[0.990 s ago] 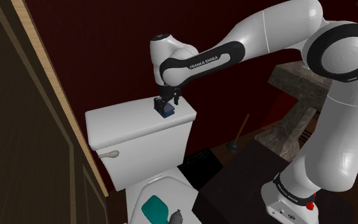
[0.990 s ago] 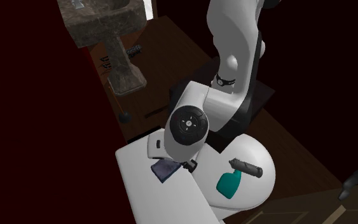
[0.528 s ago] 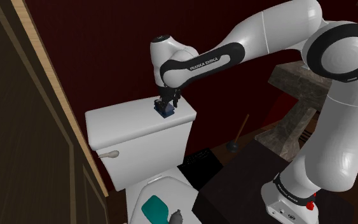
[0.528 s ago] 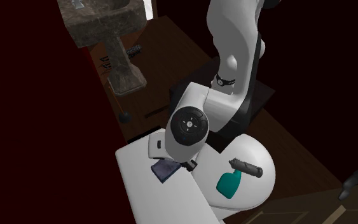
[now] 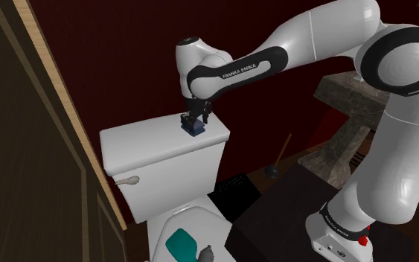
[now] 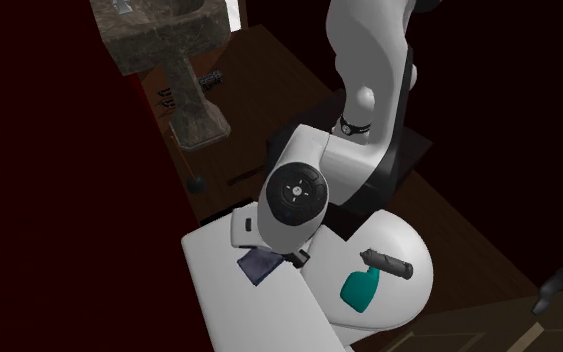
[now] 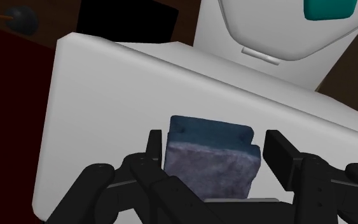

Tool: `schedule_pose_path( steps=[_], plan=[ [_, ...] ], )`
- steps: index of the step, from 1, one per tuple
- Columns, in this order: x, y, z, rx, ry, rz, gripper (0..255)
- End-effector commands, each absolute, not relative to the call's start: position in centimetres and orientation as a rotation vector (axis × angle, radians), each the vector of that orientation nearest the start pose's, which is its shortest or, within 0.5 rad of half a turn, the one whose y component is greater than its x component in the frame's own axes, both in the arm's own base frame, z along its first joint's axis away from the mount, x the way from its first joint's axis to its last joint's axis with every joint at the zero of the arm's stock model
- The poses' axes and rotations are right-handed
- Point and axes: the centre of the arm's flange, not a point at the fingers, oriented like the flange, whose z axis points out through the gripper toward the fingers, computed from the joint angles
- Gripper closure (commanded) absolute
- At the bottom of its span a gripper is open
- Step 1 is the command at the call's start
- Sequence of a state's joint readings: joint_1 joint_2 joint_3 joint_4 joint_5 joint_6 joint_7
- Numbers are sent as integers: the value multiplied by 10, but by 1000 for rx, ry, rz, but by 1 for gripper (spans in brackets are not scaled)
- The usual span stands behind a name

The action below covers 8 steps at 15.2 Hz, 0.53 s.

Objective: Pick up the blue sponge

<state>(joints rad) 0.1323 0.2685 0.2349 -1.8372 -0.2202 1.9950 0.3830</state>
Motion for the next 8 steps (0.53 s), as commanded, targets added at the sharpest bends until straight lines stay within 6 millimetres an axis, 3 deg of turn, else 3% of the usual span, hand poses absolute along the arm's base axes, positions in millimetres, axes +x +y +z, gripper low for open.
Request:
schedule_pose_path(
  steps=[1, 8],
  plan=[
    [578, 200, 389, -3300, -132, 74, 255],
    [578, 200, 426, -3300, -132, 74, 255]
  ],
)
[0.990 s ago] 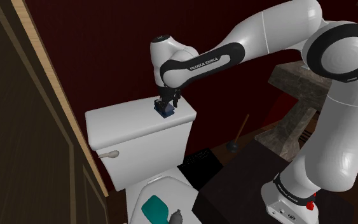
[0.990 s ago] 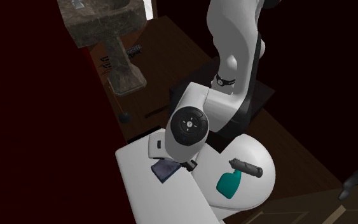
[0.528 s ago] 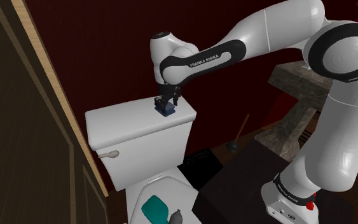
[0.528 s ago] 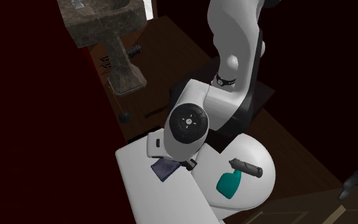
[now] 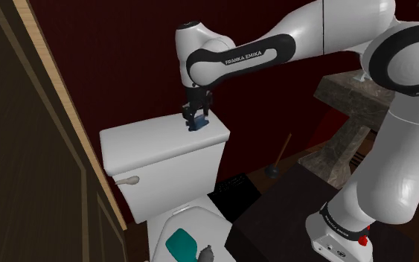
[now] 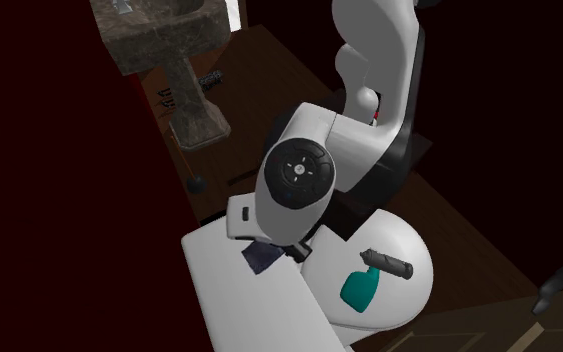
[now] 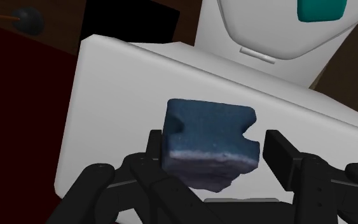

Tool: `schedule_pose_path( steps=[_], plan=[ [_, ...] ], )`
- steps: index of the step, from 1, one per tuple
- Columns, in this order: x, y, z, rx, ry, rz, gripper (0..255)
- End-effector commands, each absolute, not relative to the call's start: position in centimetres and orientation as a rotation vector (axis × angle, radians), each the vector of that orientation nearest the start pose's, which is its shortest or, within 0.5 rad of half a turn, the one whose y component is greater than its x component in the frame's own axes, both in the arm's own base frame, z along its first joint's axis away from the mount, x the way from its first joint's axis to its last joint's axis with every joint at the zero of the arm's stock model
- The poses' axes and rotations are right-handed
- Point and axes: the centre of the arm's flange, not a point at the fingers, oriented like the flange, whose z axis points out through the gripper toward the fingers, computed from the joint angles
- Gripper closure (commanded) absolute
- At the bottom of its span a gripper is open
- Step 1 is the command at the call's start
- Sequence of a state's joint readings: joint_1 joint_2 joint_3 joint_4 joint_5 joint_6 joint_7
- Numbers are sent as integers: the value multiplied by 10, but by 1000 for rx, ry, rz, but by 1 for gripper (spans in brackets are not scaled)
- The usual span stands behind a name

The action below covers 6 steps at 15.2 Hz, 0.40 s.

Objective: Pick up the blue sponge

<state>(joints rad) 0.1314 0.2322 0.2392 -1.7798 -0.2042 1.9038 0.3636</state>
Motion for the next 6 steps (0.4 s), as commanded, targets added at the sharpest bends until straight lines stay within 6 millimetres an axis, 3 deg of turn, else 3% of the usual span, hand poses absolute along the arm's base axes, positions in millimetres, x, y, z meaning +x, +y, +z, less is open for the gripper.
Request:
schedule_pose_path(
  steps=[1, 6],
  plan=[
    [578, 200, 431, -3300, -132, 74, 255],
    [578, 200, 448, -3300, -132, 74, 255]
  ],
)
